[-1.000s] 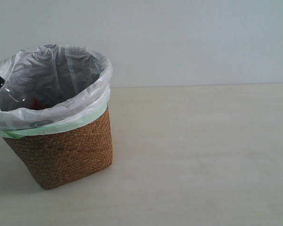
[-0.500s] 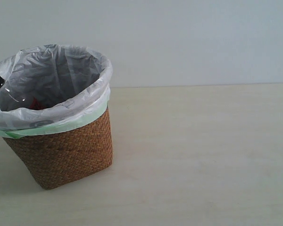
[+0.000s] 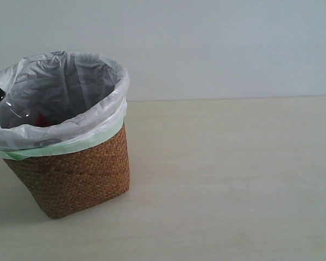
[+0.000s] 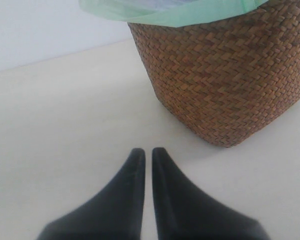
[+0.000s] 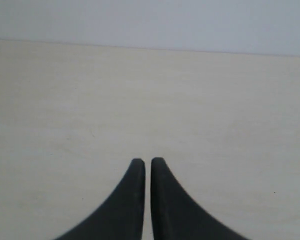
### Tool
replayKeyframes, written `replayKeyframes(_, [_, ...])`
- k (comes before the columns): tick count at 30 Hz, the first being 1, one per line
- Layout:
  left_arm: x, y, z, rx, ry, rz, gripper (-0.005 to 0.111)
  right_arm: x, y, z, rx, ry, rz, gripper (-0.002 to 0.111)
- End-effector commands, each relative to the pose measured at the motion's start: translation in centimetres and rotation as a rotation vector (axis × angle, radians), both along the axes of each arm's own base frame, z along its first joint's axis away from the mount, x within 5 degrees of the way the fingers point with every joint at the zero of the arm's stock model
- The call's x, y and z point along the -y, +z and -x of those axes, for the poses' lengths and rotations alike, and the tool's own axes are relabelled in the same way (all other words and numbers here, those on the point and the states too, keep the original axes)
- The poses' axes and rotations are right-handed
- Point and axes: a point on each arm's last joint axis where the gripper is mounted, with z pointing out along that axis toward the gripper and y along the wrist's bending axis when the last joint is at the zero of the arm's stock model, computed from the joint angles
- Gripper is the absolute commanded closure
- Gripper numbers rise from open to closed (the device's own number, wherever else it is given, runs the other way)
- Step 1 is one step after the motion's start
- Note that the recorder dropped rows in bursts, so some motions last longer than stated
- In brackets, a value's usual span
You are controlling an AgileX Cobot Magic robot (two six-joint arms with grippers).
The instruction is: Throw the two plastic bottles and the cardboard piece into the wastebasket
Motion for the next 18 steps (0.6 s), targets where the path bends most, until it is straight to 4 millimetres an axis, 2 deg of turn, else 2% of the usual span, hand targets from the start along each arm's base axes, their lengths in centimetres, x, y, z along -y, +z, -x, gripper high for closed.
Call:
replayKeyframes(1, [0.0, -0.07, 0.03, 0.004, 0.006, 0.018, 0.103, 0.05, 0.1, 0.01, 0.011, -0.005, 0.006, 0.107])
replayKeyframes(18, [0.0, -0.07, 0.03, 0.004, 0.006, 0.018, 0.103, 0.05, 0.1, 0.01, 0.01, -0.007, -0.001, 0.107])
